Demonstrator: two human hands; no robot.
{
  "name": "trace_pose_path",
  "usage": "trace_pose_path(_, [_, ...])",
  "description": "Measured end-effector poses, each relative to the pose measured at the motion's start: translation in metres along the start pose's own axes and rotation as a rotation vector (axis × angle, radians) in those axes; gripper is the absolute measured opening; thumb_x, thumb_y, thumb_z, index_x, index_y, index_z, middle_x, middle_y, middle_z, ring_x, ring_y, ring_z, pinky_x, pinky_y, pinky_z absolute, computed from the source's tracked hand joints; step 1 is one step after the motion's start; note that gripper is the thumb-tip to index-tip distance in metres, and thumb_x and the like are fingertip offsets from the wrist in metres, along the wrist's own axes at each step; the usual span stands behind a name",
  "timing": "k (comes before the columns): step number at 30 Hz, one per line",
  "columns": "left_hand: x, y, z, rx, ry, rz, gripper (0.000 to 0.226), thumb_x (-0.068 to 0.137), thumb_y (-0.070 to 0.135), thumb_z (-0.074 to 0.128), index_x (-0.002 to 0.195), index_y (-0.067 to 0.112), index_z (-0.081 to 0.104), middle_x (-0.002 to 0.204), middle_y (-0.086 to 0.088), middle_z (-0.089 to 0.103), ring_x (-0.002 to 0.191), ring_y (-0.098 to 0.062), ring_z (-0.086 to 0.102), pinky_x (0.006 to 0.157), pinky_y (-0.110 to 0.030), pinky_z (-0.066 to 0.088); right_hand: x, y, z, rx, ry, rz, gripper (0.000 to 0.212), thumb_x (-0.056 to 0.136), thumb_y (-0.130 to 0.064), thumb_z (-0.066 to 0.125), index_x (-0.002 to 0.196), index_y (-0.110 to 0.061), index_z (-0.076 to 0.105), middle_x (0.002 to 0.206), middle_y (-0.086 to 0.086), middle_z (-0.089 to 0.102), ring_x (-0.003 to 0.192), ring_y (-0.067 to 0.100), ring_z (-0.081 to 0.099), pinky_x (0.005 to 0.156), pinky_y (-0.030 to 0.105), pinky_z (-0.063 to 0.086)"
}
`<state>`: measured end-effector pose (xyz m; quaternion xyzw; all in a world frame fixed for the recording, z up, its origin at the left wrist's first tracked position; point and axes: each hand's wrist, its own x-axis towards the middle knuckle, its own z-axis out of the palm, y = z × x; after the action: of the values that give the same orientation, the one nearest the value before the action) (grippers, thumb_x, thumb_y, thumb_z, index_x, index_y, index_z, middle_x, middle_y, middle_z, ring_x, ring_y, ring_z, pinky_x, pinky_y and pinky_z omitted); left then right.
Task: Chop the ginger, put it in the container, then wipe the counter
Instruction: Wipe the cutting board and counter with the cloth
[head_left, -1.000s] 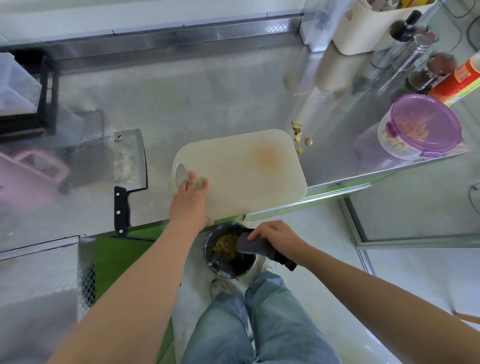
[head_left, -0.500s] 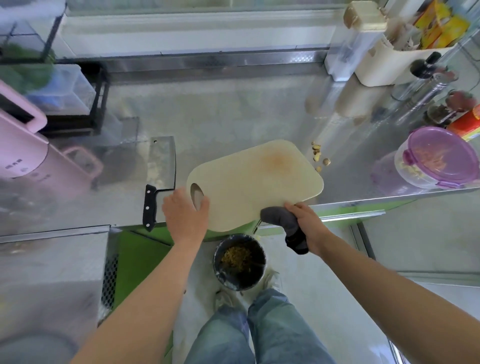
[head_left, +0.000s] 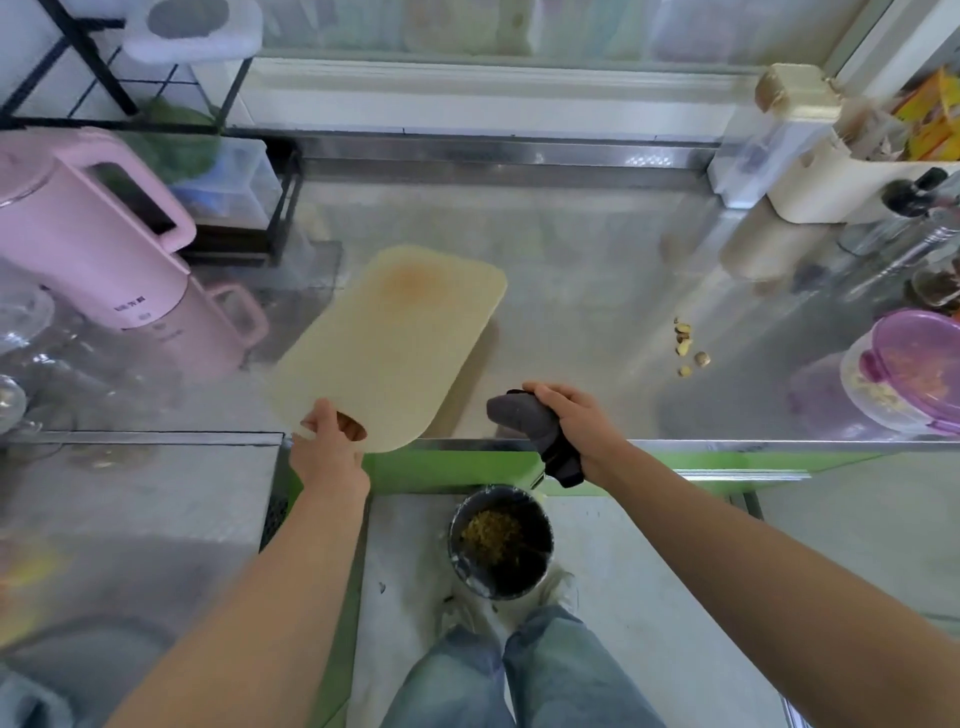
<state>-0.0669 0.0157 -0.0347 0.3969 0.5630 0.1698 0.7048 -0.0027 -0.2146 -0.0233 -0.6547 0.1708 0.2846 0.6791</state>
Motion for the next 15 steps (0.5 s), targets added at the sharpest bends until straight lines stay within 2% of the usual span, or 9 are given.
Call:
trace_pose_path(2, [0.009,0.004,-0.003,-0.102,-0.015,0.010,0.008,0.094,0.025,0.058,0.095,0.018,0.056,0.079,0.003,0.061,0.062,-0.008,0.057,0.049,-0.019,0.047,0.003,0.005,0.004,0.016,0.010,0.022,0.021,0.097,-0.020,0.053,0.110,-0.009,0.065,0.091,0.008,0.067,0.068,0.017,0.062,0.052,0.024,0.051])
trace_pose_path(4, [0.014,0.005,-0.004,-0.150,-0.026,0.050,0.012,0.097,0.019,0.054,0.085,0.018,0.055,0.060,0.006,0.064,0.048,-0.006,0.058,0.047,-0.019,0.048,0.006,0.010,0.006,0.034,0.013,0.033,0.018,0.097,-0.019,0.053,0.108,-0.010,0.065,0.097,0.011,0.066,0.074,0.019,0.062,0.057,0.026,0.052])
trace_pose_path(6, [0.017,0.002,-0.002,-0.156,-0.033,0.056,0.012,0.098,0.018,0.052,0.087,0.016,0.055,0.053,0.007,0.064,0.042,-0.005,0.058,0.048,-0.020,0.049,0.009,0.015,0.006,0.036,0.015,0.045,0.016,0.097,-0.017,0.052,0.106,-0.011,0.065,0.101,0.012,0.065,0.078,0.020,0.062,0.061,0.027,0.053])
trace_pose_path(7, [0.020,0.000,-0.001,-0.150,-0.036,0.048,0.007,0.098,0.018,0.052,0.095,0.013,0.056,0.060,0.003,0.066,0.044,-0.007,0.060,0.049,-0.021,0.051,0.010,0.017,0.006,0.036,0.017,0.055,0.016,0.097,-0.016,0.053,0.107,-0.011,0.065,0.102,0.012,0.065,0.080,0.020,0.061,0.062,0.028,0.052])
trace_pose_path(8, [0.022,-0.003,0.000,-0.139,-0.028,0.034,0.014,0.097,0.019,0.054,0.106,0.009,0.055,0.073,-0.002,0.068,0.050,-0.010,0.064,0.051,-0.022,0.053,0.011,0.019,0.006,0.037,0.021,0.066,0.017,0.097,-0.016,0.053,0.108,-0.011,0.065,0.104,0.012,0.064,0.082,0.020,0.061,0.064,0.028,0.052])
trace_pose_path(10, [0.030,-0.010,0.001,-0.022,0.028,0.030,0.042,0.091,0.023,0.061,0.125,0.004,0.046,0.103,-0.009,0.064,0.075,-0.019,0.069,0.061,-0.028,0.057,0.012,0.022,0.005,0.049,0.024,0.086,0.021,0.095,-0.015,0.056,0.114,-0.009,0.062,0.106,0.013,0.063,0.084,0.021,0.061,0.066,0.030,0.052])
trace_pose_path(12, [0.036,-0.014,0.000,0.304,0.121,0.077,0.060,0.087,0.026,0.063,0.133,0.001,0.035,0.121,-0.014,0.055,0.098,-0.030,0.063,0.080,-0.039,0.056,0.012,0.026,0.004,0.063,0.008,0.096,0.031,0.092,-0.011,0.061,0.122,-0.007,0.057,0.111,0.014,0.060,0.085,0.021,0.061,0.067,0.030,0.053])
trace_pose_path(15, [0.030,-0.009,0.000,0.765,0.168,0.159,0.064,0.087,0.019,0.060,0.137,-0.003,0.027,0.138,-0.025,0.036,0.116,-0.040,0.048,0.095,-0.046,0.046,0.012,0.030,0.000,0.026,-0.044,0.096,0.044,0.086,-0.002,0.066,0.127,-0.009,0.052,0.117,0.014,0.058,0.090,0.022,0.062,0.072,0.029,0.054])
